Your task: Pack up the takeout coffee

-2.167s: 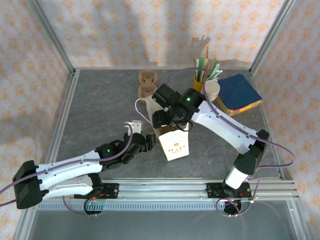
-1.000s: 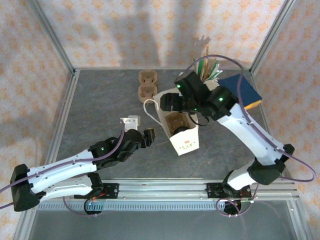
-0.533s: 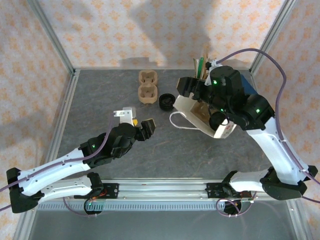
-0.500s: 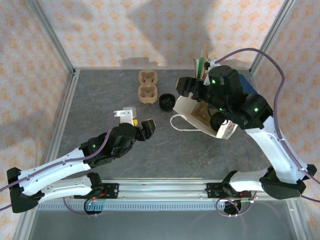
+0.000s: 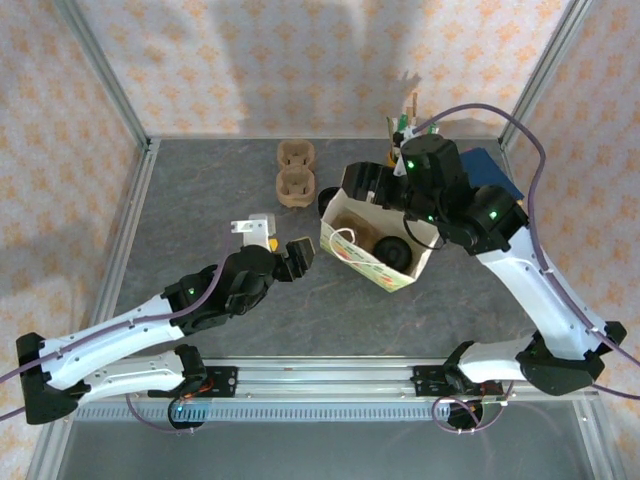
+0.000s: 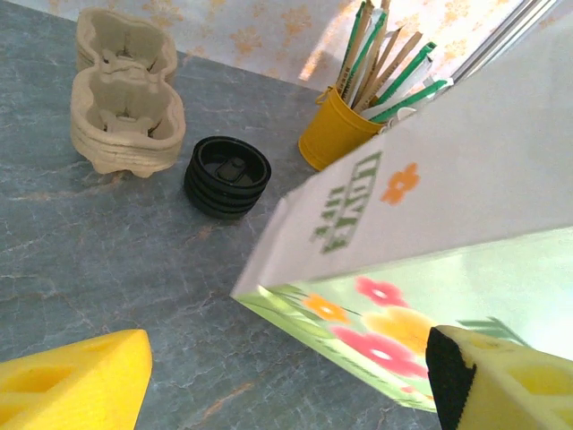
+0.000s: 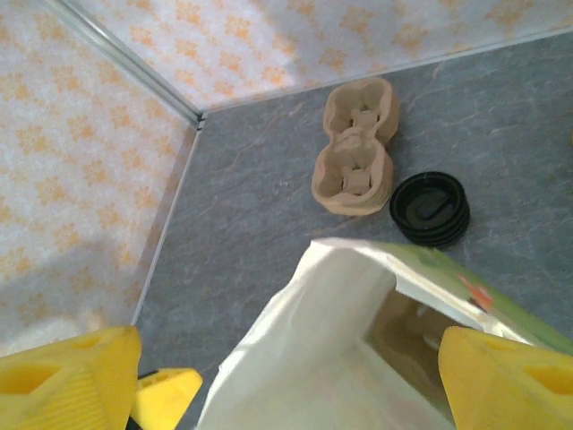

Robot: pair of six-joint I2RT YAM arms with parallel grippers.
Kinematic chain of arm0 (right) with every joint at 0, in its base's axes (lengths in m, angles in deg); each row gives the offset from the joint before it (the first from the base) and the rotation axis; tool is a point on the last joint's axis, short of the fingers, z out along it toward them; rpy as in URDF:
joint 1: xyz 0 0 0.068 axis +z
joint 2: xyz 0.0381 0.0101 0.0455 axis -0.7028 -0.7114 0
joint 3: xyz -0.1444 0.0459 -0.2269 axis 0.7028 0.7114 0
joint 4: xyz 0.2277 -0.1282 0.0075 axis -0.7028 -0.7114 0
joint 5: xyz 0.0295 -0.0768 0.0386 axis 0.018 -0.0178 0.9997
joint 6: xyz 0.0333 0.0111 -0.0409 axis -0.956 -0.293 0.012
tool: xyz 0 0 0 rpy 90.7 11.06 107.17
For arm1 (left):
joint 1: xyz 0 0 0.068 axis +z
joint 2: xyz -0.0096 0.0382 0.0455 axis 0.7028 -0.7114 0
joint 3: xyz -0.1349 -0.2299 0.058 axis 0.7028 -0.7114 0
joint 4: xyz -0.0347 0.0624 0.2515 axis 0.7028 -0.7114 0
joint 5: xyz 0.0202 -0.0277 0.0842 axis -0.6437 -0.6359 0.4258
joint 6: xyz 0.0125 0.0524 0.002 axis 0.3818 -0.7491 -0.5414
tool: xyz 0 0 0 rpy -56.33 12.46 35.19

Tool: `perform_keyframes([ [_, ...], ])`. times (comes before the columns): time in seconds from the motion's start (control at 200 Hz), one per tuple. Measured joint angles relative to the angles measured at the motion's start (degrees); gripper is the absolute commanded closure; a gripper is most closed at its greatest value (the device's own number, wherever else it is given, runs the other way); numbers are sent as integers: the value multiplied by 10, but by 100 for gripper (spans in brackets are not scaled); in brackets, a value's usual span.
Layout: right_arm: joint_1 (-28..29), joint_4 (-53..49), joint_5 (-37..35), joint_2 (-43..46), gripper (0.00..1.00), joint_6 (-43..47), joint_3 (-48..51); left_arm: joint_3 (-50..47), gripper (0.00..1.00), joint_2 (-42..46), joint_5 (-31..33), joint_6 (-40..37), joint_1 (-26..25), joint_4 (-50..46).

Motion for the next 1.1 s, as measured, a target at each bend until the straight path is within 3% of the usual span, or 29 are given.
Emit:
perform_keyframes([
  [0.26, 0, 36, 58, 5, 16, -29, 65, -12, 18, 24, 0, 0, 0, 0],
  [0.801, 0, 65, 68, 28, 16, -58, 90, -25, 16, 25, -1, 9, 0, 1],
  [1.101, 0, 64, 47, 33, 15, -59, 110, -22, 8, 14, -74, 10, 0, 63],
])
